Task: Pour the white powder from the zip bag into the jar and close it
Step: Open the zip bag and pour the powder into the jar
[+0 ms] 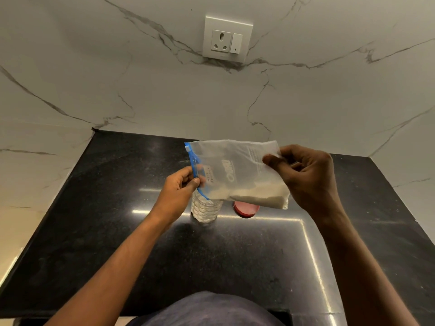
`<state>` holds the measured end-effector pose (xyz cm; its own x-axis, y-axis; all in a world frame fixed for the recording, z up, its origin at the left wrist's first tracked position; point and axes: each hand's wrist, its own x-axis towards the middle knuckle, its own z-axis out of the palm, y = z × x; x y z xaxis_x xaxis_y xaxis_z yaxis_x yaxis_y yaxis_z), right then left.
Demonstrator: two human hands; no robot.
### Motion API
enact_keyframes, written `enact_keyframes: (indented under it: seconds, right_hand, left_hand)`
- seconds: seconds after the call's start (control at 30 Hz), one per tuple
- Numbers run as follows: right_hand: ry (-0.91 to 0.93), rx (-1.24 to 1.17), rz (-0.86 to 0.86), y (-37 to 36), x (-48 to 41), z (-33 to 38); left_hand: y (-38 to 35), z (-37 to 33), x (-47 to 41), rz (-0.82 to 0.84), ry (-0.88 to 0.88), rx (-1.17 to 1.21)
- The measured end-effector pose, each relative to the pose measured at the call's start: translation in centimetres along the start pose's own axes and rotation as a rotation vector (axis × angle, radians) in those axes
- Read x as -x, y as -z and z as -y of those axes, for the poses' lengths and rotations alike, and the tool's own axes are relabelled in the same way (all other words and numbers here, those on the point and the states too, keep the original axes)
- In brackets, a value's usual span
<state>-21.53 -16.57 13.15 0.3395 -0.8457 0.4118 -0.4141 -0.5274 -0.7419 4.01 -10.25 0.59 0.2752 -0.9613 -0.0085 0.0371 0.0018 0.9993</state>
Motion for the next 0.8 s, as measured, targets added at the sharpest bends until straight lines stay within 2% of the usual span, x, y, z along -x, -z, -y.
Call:
enact_keyframes:
  seconds: [0.27, 0.57, 0.8]
  right_hand:
    - [0.021, 0.029, -0.029, -0.4, 0.0, 0.5]
    - [-0.019, -0.057, -0.056, 0.0, -0.5, 0.6]
    - [0.009, -0.037, -0.021, 0.2, -1.0, 0.9]
  left_hand:
    - [0.1, 0.3, -0.2, -0.005, -0.005, -0.010]
    - [0.0, 0.2, -0.2, 0.000, -0.011, -0.009]
    - [-0.2, 0.1, -0.1, -0.012, -0.009, -0.004]
